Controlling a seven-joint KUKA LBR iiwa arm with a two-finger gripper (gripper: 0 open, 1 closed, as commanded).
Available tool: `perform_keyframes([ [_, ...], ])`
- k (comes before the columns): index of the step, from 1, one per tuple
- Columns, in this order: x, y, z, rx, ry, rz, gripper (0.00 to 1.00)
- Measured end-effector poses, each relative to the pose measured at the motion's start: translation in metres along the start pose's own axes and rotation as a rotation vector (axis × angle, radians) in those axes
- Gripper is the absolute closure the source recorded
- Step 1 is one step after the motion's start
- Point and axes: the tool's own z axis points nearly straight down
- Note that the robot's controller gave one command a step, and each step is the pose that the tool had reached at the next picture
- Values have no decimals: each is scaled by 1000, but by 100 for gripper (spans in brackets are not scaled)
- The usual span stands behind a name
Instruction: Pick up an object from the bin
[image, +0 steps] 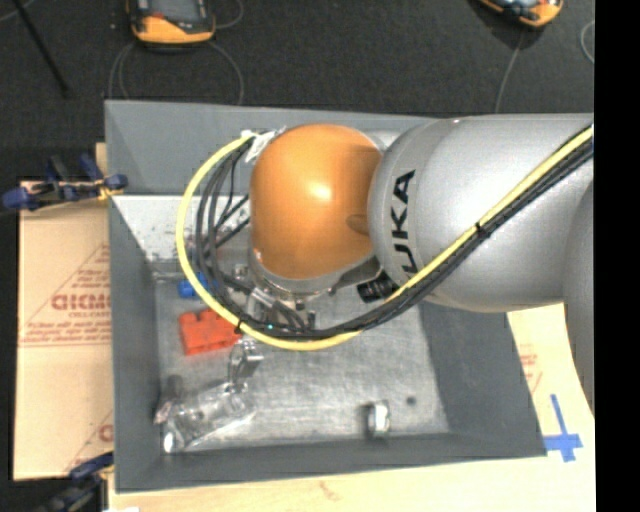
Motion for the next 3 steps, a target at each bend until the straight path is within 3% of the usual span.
perform_keyframes([
  [1, -43, -12, 77, 3, -2, -61, 0],
  [2, -65, -18, 133, -3, -17, -198, 0],
  [3, -11, -45, 119, -3, -16, -101, 0],
])
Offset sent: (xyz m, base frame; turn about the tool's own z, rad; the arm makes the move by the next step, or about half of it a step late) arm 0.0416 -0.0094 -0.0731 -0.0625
